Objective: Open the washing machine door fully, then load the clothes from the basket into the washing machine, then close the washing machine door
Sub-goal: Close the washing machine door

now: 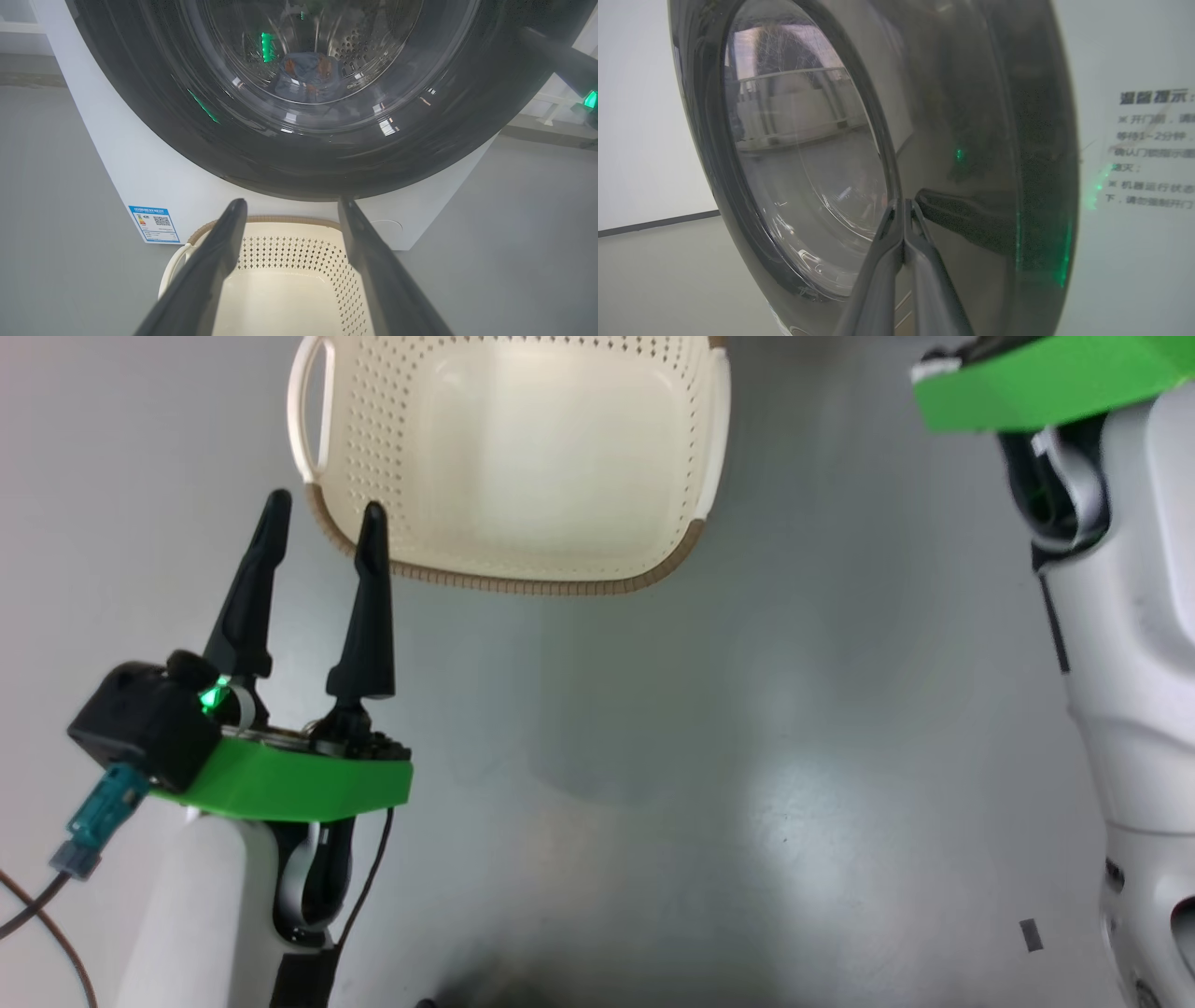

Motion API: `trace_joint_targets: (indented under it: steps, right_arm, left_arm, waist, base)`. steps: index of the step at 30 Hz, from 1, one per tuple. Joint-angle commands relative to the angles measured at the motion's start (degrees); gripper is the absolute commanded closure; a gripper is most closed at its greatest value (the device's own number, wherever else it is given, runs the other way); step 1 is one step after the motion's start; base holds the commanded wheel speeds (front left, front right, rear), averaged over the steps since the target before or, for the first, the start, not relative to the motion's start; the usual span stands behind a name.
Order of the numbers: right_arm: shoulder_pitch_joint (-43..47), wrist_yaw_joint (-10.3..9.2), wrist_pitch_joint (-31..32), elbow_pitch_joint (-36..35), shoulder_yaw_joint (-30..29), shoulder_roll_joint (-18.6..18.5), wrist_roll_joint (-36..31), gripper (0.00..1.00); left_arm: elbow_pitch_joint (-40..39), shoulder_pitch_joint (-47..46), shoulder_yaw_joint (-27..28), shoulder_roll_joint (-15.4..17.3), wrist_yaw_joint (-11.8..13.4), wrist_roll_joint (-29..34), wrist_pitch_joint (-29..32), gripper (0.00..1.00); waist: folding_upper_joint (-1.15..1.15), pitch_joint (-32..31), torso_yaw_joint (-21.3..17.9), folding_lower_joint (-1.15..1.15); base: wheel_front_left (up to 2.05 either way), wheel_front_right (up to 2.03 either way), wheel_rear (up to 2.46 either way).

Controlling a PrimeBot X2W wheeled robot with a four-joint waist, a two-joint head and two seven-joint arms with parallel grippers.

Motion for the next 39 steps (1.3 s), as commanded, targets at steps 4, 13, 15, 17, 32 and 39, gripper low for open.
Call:
trace_joint_targets:
  steps: [4, 13, 15, 17, 32, 39]
  right_arm:
    - [-3.7, 0.05, -0.2, 0.8, -1.0, 1.5, 0.0, 1.00]
    - [-6.0, 0.05, -0.2, 2.4, -2.0, 2.2, -0.4, 1.00]
    - [-5.7, 0.05, -0.2, 2.5, -2.1, 2.1, -0.4, 1.00]
    - [-5.4, 0.05, -0.2, 2.4, -2.1, 2.2, -0.3, 1.00]
    - [1.0, 0.05, -0.2, 1.5, -0.7, 3.1, 1.9, 1.00]
    - [6.1, 0.05, -0.2, 0.0, 0.4, 3.0, 3.3, 1.00]
  left_arm:
    - [-1.9, -1.1, 0.7, 1.3, 0.3, -0.6, -0.3, 0.00]
    - [-1.5, -2.0, 0.4, 1.3, 0.4, -1.0, -0.3, 0.00]
    - [-1.4, -2.1, 0.5, 1.3, 0.3, -1.0, -0.3, 0.00]
    - [-1.3, -2.1, 0.7, 1.3, 0.3, -0.8, -0.3, 0.00]
    - [-0.9, -0.7, 2.7, 1.3, 0.1, 0.5, -0.3, 0.00]
    - [-0.8, 0.2, 3.7, 1.3, -0.1, 1.3, -0.3, 0.00]
  waist:
    - [0.00, 3.3, 2.1, 0.00]
    - [0.00, 3.6, 2.0, 0.00]
    - [0.00, 3.4, 1.8, 0.00]
    - [0.00, 3.1, 1.6, 0.00]
    - [0.00, -1.5, -0.7, 0.00]
    - [0.00, -4.2, -2.4, 0.00]
  base:
    - [0.00, 0.00, 0.00]
    - [0.00, 0.00, 0.00]
    - [0.00, 0.00, 0.00]
    - [0.00, 0.00, 0.00]
    - [0.00, 0.00, 0.00]
    - [0.00, 0.00, 0.00]
